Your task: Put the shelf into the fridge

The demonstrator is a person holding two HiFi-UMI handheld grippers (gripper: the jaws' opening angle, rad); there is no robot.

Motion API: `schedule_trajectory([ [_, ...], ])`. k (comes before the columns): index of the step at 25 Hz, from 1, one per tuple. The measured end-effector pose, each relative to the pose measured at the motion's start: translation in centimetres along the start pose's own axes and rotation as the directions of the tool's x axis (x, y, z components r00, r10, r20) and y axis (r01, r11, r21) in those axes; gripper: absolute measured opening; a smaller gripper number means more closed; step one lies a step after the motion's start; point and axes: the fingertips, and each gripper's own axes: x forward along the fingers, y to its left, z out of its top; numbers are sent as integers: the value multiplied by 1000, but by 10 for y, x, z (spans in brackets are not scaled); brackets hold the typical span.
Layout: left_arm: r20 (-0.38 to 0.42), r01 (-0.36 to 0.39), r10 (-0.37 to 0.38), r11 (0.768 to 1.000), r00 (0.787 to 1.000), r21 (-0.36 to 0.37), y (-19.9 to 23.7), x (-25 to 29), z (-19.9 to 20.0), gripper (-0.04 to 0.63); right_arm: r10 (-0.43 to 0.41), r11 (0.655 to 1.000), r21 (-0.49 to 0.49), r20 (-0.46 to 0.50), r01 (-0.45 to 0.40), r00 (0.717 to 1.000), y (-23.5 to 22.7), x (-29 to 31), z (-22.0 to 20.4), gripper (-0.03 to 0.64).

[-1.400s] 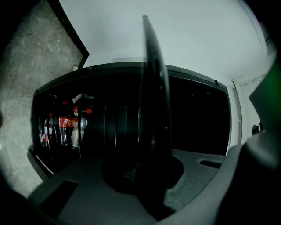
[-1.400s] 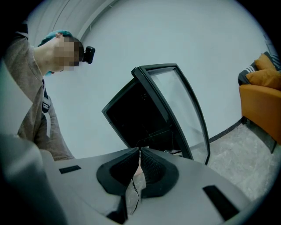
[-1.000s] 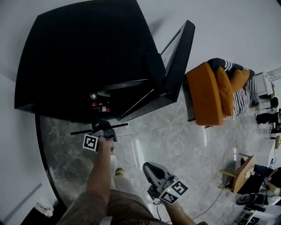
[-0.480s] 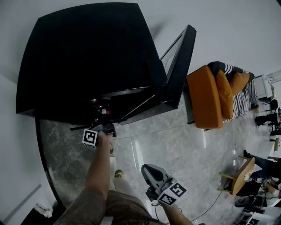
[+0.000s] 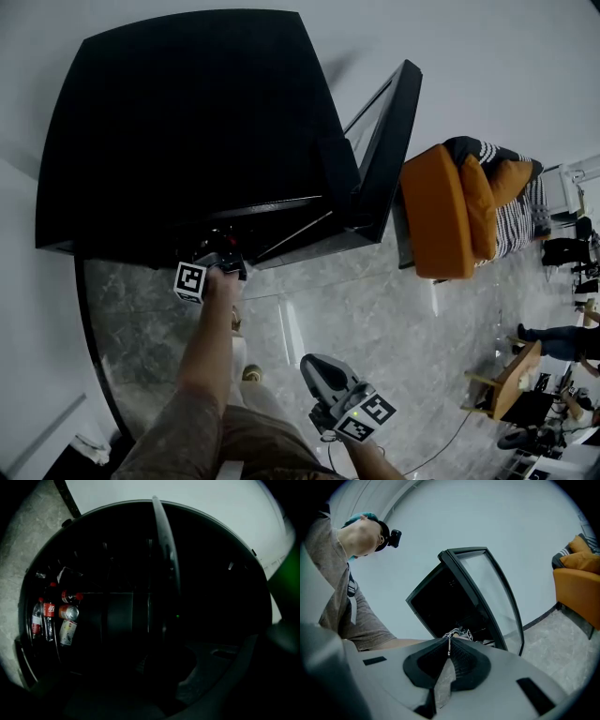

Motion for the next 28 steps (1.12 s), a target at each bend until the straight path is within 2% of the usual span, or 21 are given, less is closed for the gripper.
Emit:
schedule_trajectory([
  [28,14,-6,6,1000,1000,-1,1,66,5,18,12,1000,28,-35,-11,999,-1,15,-11,25],
])
